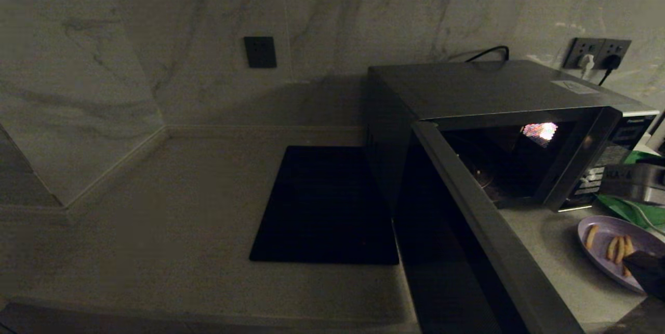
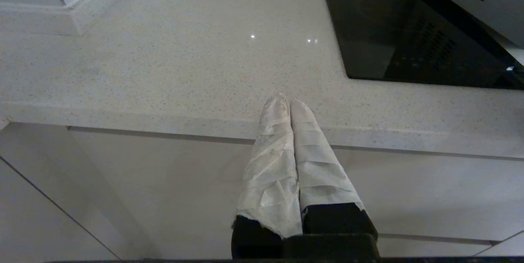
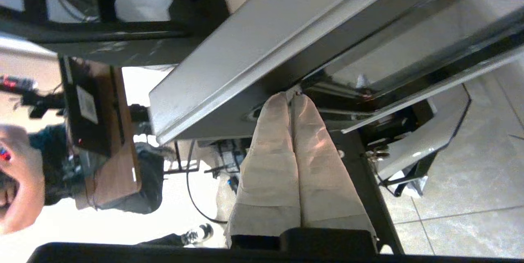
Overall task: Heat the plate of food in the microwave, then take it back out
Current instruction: Open the microwave oven
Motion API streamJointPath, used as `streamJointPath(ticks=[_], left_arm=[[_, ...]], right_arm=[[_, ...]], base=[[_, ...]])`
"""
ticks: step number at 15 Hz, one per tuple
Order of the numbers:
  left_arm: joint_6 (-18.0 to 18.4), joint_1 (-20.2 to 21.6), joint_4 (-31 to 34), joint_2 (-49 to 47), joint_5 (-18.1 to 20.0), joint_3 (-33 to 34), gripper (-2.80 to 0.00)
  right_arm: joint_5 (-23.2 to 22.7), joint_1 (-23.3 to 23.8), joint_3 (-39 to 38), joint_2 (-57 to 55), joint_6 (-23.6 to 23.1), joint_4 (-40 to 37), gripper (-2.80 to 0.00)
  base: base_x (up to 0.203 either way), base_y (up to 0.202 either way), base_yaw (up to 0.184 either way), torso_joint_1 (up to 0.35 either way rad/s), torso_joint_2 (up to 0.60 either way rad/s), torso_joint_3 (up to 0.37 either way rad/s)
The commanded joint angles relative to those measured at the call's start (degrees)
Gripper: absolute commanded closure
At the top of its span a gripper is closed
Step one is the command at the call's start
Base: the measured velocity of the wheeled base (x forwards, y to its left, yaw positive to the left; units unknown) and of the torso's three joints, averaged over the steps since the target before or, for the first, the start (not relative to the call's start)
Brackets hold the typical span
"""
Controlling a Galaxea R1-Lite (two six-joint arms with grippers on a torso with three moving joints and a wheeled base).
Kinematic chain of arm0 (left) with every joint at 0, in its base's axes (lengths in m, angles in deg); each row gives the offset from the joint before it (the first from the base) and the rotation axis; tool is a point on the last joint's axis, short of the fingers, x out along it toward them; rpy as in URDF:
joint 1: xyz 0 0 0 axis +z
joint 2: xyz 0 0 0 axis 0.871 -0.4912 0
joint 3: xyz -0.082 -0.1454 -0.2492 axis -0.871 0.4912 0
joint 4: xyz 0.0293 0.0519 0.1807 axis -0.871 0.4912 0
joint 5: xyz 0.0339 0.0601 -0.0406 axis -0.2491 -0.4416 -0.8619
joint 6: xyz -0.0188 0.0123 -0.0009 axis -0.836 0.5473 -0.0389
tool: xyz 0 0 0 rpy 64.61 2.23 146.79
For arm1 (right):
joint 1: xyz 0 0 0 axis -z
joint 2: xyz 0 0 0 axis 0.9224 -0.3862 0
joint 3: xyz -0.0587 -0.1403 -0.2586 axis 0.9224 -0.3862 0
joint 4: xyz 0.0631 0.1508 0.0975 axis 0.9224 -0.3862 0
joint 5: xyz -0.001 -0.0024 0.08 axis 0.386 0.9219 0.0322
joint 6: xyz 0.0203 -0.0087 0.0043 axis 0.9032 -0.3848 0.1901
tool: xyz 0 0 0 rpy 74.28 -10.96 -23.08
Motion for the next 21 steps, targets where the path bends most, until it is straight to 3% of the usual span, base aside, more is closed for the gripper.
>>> streamJointPath(ticks=[1,4,10,12,15,18,21], left_arm=[[0.0,0.0,0.0,0.1,0.0,0.0,0.0],[0.0,0.0,0.0,0.1,0.0,0.0,0.0],[0.0,0.0,0.0,0.1,0.0,0.0,0.0],[0.0,0.0,0.0,0.1,0.0,0.0,0.0],[0.0,0.0,0.0,0.1,0.0,0.0,0.0],[0.0,0.0,0.0,0.1,0.0,0.0,0.0],[0.0,0.0,0.0,0.1,0.0,0.0,0.0]], right_arm=[[-0.2,-0.6,0.0,0.0,0.3,-0.3,0.0],[0.3,2.4,-0.1,0.5,1.0,-0.2,0.0],[3.6,16.6,-0.3,1.7,1.0,1.0,0.0],[3.8,19.1,-0.5,3.4,1.1,0.9,0.0],[5.9,24.5,1.7,5.6,7.2,1.1,0.0],[23.0,29.8,4.2,8.9,12.8,3.4,0.0],[48.4,31.0,4.8,11.5,21.0,10.6,0.0]], base=[[0.0,0.0,0.0,0.0,0.0,0.0],[0.0,0.0,0.0,0.0,0.0,0.0],[0.0,0.0,0.0,0.0,0.0,0.0],[0.0,0.0,0.0,0.0,0.0,0.0],[0.0,0.0,0.0,0.0,0.0,0.0],[0.0,0.0,0.0,0.0,0.0,0.0],[0.0,0.0,0.0,0.0,0.0,0.0]])
